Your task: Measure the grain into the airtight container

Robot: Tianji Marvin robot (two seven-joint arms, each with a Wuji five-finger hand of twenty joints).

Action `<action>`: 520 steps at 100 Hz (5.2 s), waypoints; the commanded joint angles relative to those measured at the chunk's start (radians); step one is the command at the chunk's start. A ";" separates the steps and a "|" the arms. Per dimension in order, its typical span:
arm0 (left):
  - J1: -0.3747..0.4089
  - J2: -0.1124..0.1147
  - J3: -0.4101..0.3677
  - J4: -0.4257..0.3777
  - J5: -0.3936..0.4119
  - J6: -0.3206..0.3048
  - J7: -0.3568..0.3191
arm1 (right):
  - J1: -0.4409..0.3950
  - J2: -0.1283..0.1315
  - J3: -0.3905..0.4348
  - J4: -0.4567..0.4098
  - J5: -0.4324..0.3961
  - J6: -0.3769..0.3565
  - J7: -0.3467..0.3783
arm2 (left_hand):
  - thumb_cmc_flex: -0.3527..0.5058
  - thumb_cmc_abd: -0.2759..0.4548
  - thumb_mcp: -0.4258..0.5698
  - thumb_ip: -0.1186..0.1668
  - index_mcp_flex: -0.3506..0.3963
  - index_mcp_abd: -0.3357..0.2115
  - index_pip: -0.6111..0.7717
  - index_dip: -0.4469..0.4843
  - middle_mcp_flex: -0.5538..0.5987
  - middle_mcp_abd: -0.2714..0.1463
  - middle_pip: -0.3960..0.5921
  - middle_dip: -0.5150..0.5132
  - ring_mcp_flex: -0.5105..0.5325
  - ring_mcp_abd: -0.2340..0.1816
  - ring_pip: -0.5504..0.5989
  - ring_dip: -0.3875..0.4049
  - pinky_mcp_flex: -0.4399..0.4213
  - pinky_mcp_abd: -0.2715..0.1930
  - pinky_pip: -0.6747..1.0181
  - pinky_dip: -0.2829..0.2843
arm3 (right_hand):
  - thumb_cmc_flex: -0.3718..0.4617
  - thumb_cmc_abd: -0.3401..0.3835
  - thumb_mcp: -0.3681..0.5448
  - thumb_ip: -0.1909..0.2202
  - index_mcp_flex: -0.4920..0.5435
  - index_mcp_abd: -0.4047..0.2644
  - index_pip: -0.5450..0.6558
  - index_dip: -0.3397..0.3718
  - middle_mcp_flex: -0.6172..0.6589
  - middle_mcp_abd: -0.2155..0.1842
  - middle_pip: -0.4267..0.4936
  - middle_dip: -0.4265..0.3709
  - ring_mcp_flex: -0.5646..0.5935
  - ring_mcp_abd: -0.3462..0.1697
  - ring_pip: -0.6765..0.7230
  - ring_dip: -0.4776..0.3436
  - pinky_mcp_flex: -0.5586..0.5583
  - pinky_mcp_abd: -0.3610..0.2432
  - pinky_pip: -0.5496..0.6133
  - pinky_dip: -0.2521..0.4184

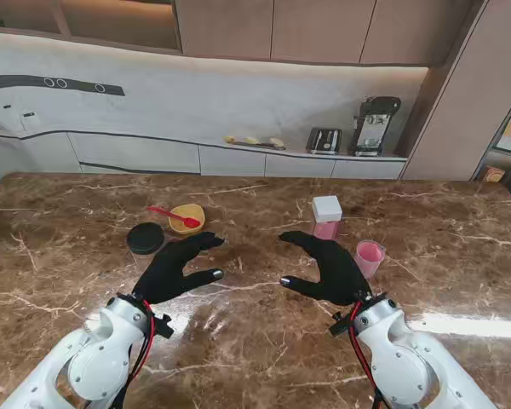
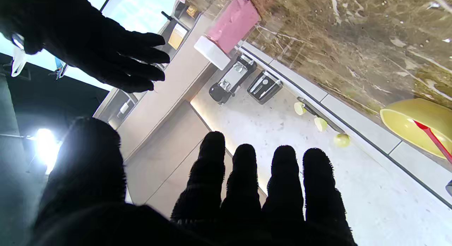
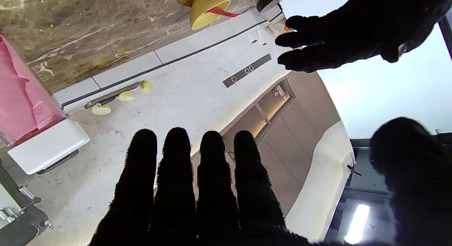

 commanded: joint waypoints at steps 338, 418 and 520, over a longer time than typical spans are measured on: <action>-0.457 0.119 0.057 0.338 0.159 0.168 -0.602 | 0.026 -0.004 -0.057 -0.023 -0.051 0.167 -0.024 | 0.495 -0.427 0.698 -0.124 0.110 -0.246 0.788 0.628 0.409 -0.048 0.181 0.885 0.487 0.136 0.496 0.848 0.553 0.146 0.578 0.126 | 0.070 0.011 0.097 0.024 0.105 -0.051 0.084 -0.003 0.149 -0.034 0.033 0.083 0.060 -0.058 0.009 0.012 0.017 0.043 0.040 0.056; -0.463 0.060 0.381 0.234 0.015 0.242 -0.403 | -0.003 -0.012 -0.033 -0.022 -0.061 0.171 -0.082 | 0.468 -0.428 0.709 -0.134 0.135 -0.247 0.796 0.614 0.419 -0.045 0.165 0.897 0.473 0.136 0.485 0.854 0.538 0.139 0.587 0.132 | 0.068 0.011 0.098 0.024 0.112 -0.053 0.090 -0.003 0.162 -0.029 0.038 0.089 0.068 -0.050 0.014 0.014 0.017 0.030 0.036 0.043; -0.502 0.041 0.505 0.190 -0.032 0.249 -0.372 | -0.018 -0.018 0.000 0.017 -0.054 0.152 -0.116 | 0.056 -0.390 0.301 -0.060 -0.149 -0.161 0.336 0.339 0.003 -0.042 0.134 0.272 0.081 0.082 0.165 0.351 0.037 0.358 0.120 0.146 | 0.070 0.004 0.095 0.024 0.094 -0.050 0.081 -0.005 0.146 -0.029 0.030 0.089 0.054 -0.046 0.009 0.014 0.012 0.030 0.041 0.037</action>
